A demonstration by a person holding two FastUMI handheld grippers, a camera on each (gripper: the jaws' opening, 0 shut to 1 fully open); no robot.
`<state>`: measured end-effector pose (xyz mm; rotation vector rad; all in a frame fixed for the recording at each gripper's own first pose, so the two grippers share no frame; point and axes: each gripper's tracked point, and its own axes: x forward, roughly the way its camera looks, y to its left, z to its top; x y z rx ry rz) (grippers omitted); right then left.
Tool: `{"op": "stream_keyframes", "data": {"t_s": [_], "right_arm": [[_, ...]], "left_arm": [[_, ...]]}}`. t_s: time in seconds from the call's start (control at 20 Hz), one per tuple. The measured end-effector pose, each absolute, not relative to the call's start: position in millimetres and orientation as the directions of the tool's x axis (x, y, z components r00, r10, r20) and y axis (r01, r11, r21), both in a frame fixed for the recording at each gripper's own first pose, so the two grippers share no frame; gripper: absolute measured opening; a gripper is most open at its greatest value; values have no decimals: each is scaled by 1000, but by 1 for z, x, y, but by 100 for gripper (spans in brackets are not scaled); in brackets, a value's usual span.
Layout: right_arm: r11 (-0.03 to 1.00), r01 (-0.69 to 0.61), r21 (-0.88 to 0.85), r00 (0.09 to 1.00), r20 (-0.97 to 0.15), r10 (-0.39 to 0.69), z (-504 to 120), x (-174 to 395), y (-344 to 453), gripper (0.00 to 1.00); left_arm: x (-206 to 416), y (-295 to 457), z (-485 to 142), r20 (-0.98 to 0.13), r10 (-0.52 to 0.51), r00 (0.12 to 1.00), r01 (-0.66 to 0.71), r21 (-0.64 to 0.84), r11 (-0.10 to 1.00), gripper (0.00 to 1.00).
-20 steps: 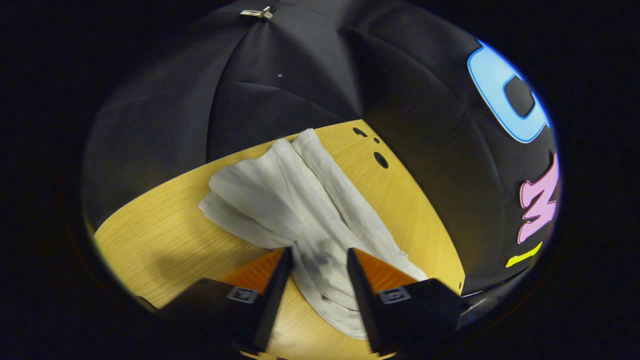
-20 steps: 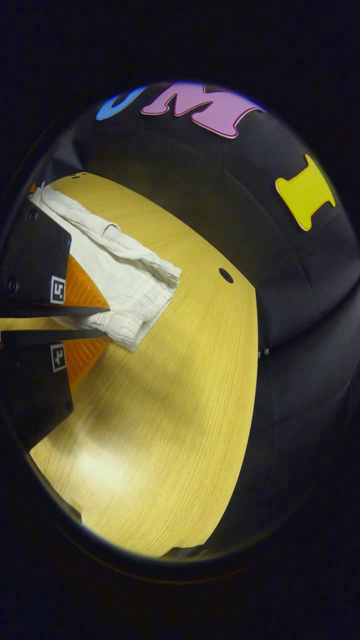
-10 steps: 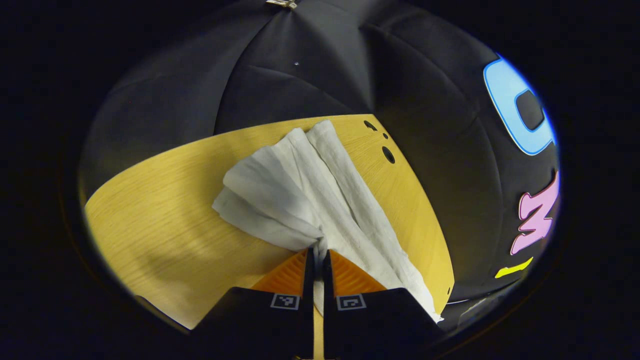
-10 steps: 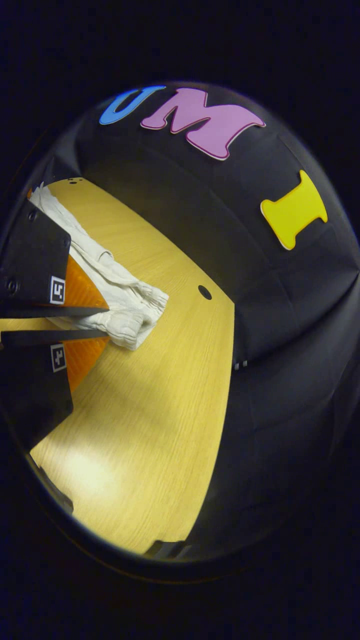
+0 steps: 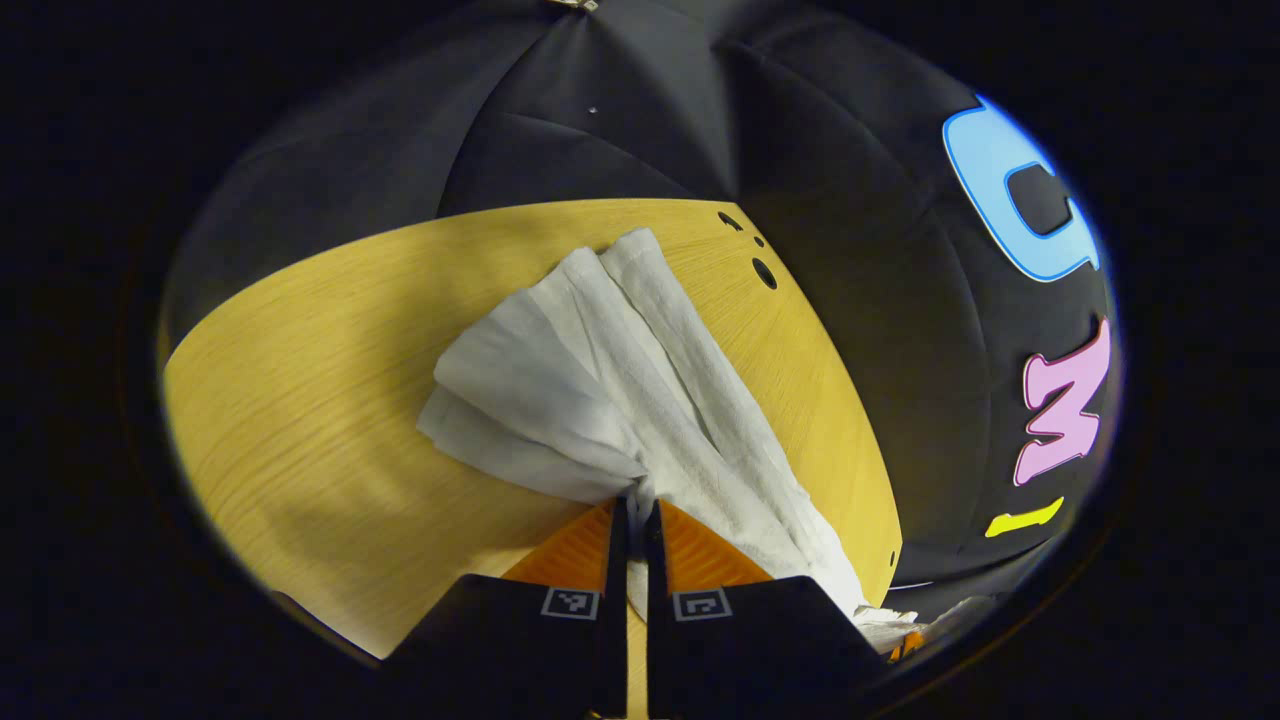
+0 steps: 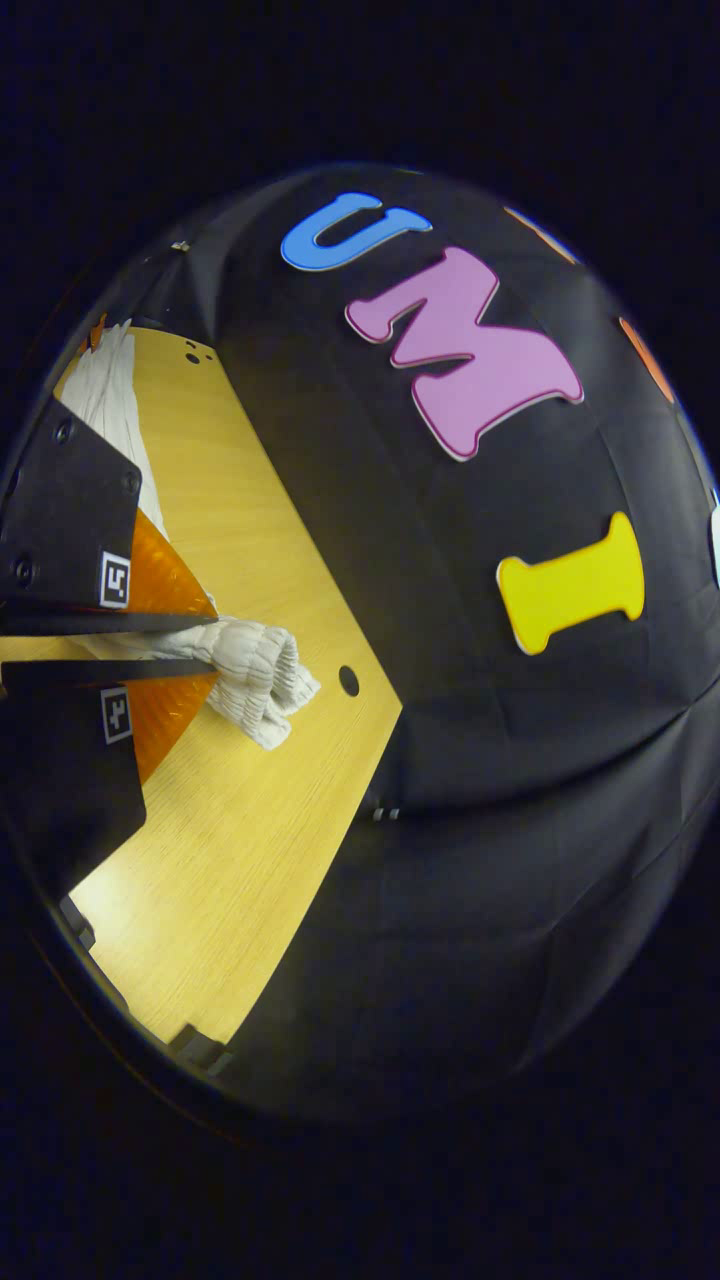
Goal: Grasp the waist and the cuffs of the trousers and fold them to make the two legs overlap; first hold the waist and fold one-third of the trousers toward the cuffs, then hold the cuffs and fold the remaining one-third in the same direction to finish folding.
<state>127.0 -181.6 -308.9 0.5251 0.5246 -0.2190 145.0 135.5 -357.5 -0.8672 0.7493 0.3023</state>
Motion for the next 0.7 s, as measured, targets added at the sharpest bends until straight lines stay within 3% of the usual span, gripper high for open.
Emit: {"op": "stream_keyframes", "data": {"t_s": [0.35,0.7], "right_arm": [[903,122,413,898,-433,76,-244,148,-77,14],[923,-98,371,861,-434,266,-242,147,42,13]], "left_arm": [[127,121,-359,-693,-72,717,-509,-592,624,13],[126,115,-362,-680,-90,728,-492,-609,622,13]]}}
